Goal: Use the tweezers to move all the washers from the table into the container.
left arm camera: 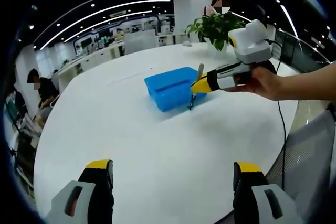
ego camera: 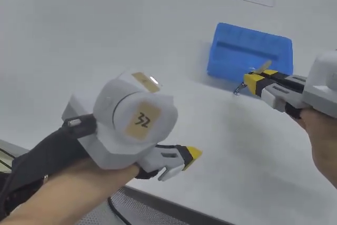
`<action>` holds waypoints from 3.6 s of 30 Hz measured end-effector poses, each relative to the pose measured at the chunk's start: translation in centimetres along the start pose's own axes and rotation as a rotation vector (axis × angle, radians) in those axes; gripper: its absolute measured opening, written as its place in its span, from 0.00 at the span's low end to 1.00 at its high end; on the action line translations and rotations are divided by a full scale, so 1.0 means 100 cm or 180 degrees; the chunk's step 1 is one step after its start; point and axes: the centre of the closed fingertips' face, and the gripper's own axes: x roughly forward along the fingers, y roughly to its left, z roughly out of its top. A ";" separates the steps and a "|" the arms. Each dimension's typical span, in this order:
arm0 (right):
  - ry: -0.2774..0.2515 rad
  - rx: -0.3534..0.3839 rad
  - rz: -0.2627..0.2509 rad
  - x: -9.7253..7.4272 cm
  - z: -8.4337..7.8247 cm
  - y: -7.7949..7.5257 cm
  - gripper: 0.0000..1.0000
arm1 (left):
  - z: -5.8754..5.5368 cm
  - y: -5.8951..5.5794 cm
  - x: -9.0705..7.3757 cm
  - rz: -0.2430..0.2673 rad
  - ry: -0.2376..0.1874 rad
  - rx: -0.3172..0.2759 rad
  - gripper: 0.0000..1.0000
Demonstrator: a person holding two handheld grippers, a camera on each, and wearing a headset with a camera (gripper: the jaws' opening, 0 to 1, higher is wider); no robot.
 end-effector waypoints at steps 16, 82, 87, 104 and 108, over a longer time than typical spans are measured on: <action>0.0042 -0.0329 -0.0121 -0.004 -0.002 0.009 0.01 | 0.003 0.000 0.001 -0.0022 -0.0031 0.0017 0.97; 0.0141 -0.0076 -0.0051 0.013 0.033 -0.039 0.01 | 0.005 0.005 -0.003 0.0039 -0.0031 0.0030 0.97; 0.0184 -0.0046 -0.0048 0.016 0.027 -0.041 0.01 | 0.003 0.006 -0.004 0.0048 -0.0023 0.0015 0.97; 0.0184 -0.0062 -0.0077 0.017 0.022 -0.043 0.02 | 0.001 0.009 -0.006 0.0076 -0.0005 0.0011 0.97; 0.0188 -0.0007 -0.0040 0.018 0.022 -0.043 0.02 | 0.003 0.009 -0.007 0.0072 -0.0022 0.0021 0.97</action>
